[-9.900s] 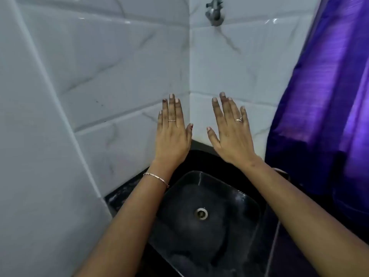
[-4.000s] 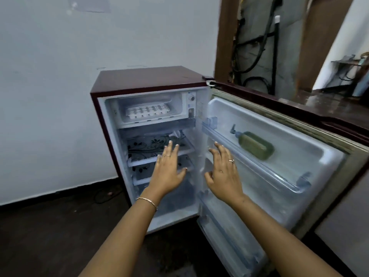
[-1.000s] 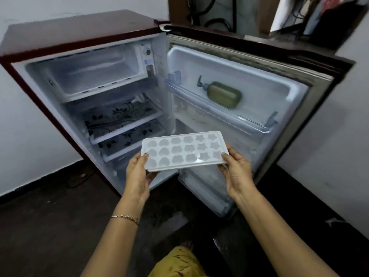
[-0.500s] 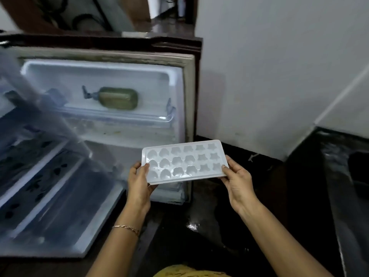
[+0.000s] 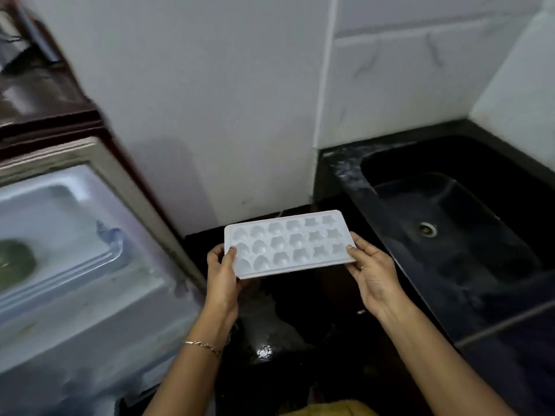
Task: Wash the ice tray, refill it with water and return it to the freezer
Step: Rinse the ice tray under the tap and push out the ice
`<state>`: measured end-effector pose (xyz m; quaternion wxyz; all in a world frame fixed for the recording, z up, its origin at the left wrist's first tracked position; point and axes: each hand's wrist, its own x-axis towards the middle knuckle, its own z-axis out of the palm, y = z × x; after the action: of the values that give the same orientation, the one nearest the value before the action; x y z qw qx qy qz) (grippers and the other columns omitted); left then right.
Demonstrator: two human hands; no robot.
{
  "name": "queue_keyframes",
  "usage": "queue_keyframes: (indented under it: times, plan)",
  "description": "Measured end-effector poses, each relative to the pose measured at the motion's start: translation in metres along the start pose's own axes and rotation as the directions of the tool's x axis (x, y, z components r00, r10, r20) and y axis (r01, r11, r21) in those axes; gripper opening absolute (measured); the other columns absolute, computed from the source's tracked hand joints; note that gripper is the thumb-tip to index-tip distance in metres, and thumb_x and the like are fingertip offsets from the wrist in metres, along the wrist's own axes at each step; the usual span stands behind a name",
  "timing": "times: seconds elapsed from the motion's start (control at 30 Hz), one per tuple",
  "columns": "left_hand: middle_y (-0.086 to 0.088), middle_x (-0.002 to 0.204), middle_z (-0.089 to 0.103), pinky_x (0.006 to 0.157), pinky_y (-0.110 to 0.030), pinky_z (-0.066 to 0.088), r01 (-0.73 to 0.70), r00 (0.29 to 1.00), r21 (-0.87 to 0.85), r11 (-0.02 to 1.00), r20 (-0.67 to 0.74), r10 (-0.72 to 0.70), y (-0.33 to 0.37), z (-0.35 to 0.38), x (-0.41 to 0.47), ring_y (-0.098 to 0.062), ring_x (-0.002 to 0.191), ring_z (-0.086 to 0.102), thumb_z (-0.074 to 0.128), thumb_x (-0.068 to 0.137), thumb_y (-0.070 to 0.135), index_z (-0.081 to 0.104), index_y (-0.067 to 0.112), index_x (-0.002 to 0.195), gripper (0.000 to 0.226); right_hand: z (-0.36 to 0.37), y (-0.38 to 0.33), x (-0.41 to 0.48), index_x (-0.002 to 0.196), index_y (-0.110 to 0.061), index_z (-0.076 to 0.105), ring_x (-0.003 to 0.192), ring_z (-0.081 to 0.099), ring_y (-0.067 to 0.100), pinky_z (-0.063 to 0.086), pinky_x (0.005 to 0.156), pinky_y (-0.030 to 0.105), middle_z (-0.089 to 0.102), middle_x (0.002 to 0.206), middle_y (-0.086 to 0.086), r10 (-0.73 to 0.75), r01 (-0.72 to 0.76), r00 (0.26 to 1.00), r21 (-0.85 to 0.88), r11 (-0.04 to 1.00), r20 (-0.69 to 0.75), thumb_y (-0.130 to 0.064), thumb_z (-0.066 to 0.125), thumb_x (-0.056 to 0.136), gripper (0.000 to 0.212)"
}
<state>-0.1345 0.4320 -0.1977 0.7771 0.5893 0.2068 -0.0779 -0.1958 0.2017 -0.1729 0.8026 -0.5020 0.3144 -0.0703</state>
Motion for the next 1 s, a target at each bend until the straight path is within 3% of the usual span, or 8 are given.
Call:
queue_keyframes:
  times: [0.07, 0.13, 0.23, 0.37, 0.5, 0.6, 0.73, 1.0]
  plan:
    - [-0.008, 0.110, 0.068, 0.087, -0.049, 0.054, 0.009, 0.995, 0.042, 0.999, 0.095, -0.013, 0.001, 0.024, 0.004, -0.022, 0.094, 0.067, 0.046, 0.100, 0.024, 0.049, 0.014, 0.123, 0.026, -0.018, -0.010, -0.001, 0.119, -0.008, 0.064, 0.098, 0.070, 0.014, 0.052, 0.089, 0.030, 0.075, 0.102, 0.001, -0.018, 0.021, 0.997, 0.043, 0.999, -0.070, 0.002, 0.056, 0.092, 0.031]
    - [-0.010, 0.114, 0.069, 0.076, -0.042, 0.059, 0.017, 0.980, 0.078, 0.997, 0.194, -0.031, 0.000, 0.051, 0.007, -0.024, 0.098, 0.068, 0.046, 0.100, 0.028, 0.054, 0.012, 0.125, 0.031, -0.037, -0.021, 0.000, 0.118, -0.008, 0.065, 0.101, 0.069, 0.017, 0.052, 0.093, 0.034, 0.074, 0.104, 0.004, -0.036, 0.048, 0.991, 0.090, 0.995, -0.130, 0.002, 0.057, 0.091, 0.029]
    - [-0.008, 0.110, 0.071, 0.059, -0.028, 0.056, 0.016, 0.949, 0.106, 0.994, 0.311, -0.048, -0.001, 0.097, 0.012, -0.022, 0.094, 0.070, 0.047, 0.100, 0.031, 0.059, 0.010, 0.122, 0.033, -0.065, -0.038, 0.006, 0.112, -0.011, 0.066, 0.095, 0.071, 0.015, 0.057, 0.082, 0.028, 0.075, 0.100, 0.003, -0.080, 0.106, 0.979, 0.132, 0.986, -0.185, 0.001, 0.057, 0.091, 0.025]
    - [-0.005, 0.112, 0.071, 0.069, -0.032, 0.056, 0.029, 0.905, 0.167, 0.986, 0.415, -0.096, -0.005, 0.160, 0.014, -0.021, 0.097, 0.070, 0.047, 0.099, 0.038, 0.058, 0.013, 0.125, 0.037, -0.102, -0.062, 0.015, 0.107, -0.013, 0.068, 0.088, 0.072, 0.009, 0.051, 0.083, 0.027, 0.076, 0.094, -0.002, -0.138, 0.193, 0.942, 0.157, 0.969, -0.305, 0.002, 0.057, 0.091, 0.024]
    - [-0.003, 0.119, 0.068, 0.077, -0.036, 0.055, -0.004, 0.843, 0.231, 0.973, 0.524, -0.121, -0.006, 0.223, 0.018, -0.020, 0.103, 0.068, 0.043, 0.100, 0.042, 0.052, 0.021, 0.131, 0.038, -0.141, -0.082, 0.033, 0.113, -0.012, 0.067, 0.105, 0.067, 0.018, 0.051, 0.088, 0.032, 0.072, 0.110, 0.005, -0.136, 0.230, 0.909, 0.203, 0.952, -0.393, -0.001, 0.056, 0.092, 0.026]
    - [-0.003, 0.114, 0.068, 0.075, -0.041, 0.057, 0.038, 0.797, 0.230, 0.973, 0.580, -0.168, -0.004, 0.267, 0.015, -0.023, 0.102, 0.067, 0.038, 0.102, 0.041, 0.050, 0.023, 0.124, 0.030, -0.165, -0.099, 0.044, 0.113, -0.011, 0.066, 0.103, 0.067, 0.020, 0.054, 0.087, 0.037, 0.072, 0.110, 0.007, -0.138, 0.247, 0.896, 0.216, 0.944, -0.421, -0.003, 0.056, 0.092, 0.025]
    - [-0.003, 0.106, 0.070, 0.064, -0.038, 0.057, 0.071, 0.754, 0.228, 0.971, 0.625, -0.202, -0.005, 0.321, 0.010, -0.020, 0.091, 0.070, 0.036, 0.103, 0.039, 0.053, 0.023, 0.115, 0.026, -0.198, -0.126, 0.059, 0.112, -0.011, 0.065, 0.103, 0.067, 0.023, 0.055, 0.081, 0.036, 0.072, 0.109, 0.007, -0.151, 0.269, 0.882, 0.215, 0.939, -0.446, -0.007, 0.058, 0.091, 0.023]
    - [-0.005, 0.098, 0.069, 0.069, -0.041, 0.055, 0.098, 0.711, 0.243, 0.965, 0.661, -0.239, -0.007, 0.434, 0.027, -0.023, 0.090, 0.067, 0.043, 0.101, 0.034, 0.057, 0.019, 0.111, 0.023, -0.257, -0.193, 0.104, 0.119, -0.006, 0.063, 0.093, 0.066, 0.019, 0.052, 0.072, 0.031, 0.070, 0.104, 0.007, -0.146, 0.244, 0.836, 0.121, 0.962, -0.528, -0.017, 0.053, 0.096, 0.028]
